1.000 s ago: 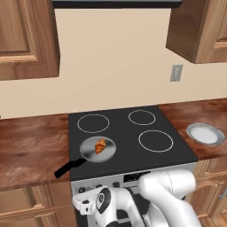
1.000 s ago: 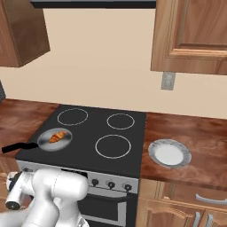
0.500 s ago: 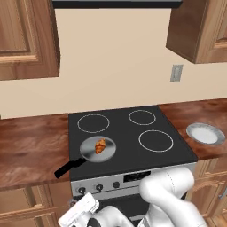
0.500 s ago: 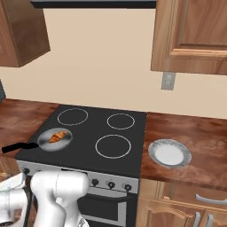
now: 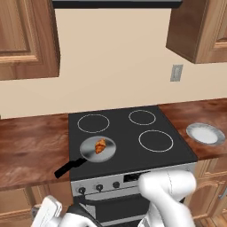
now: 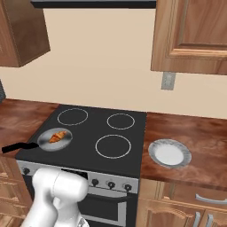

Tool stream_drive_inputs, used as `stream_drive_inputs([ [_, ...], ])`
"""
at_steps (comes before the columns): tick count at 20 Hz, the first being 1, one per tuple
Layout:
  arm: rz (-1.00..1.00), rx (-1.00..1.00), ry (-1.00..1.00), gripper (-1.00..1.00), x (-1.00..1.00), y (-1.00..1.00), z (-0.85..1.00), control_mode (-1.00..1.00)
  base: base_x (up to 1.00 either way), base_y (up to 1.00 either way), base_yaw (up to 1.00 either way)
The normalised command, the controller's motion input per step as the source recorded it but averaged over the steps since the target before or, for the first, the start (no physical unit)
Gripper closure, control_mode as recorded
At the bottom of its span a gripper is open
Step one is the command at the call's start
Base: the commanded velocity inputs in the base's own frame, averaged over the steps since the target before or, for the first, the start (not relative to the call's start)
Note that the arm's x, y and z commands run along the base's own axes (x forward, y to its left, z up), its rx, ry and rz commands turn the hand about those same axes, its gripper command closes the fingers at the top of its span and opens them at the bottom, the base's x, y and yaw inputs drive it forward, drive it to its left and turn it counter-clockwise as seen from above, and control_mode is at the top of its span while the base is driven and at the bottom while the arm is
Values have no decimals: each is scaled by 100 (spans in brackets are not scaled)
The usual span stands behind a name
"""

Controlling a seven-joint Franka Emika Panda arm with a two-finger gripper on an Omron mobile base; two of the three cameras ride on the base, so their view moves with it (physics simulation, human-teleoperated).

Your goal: Pick the croissant and place it on the pan. Then turn on the stove to warm the croissant.

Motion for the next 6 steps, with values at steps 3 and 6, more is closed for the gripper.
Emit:
stream_drive_inputs([
  [3, 19, -37, -4, 100, -38, 26, 40, -100, 0, 0, 0],
  [6, 13, -5, 11, 100, -95, -23, 0, -100, 0, 0, 0],
])
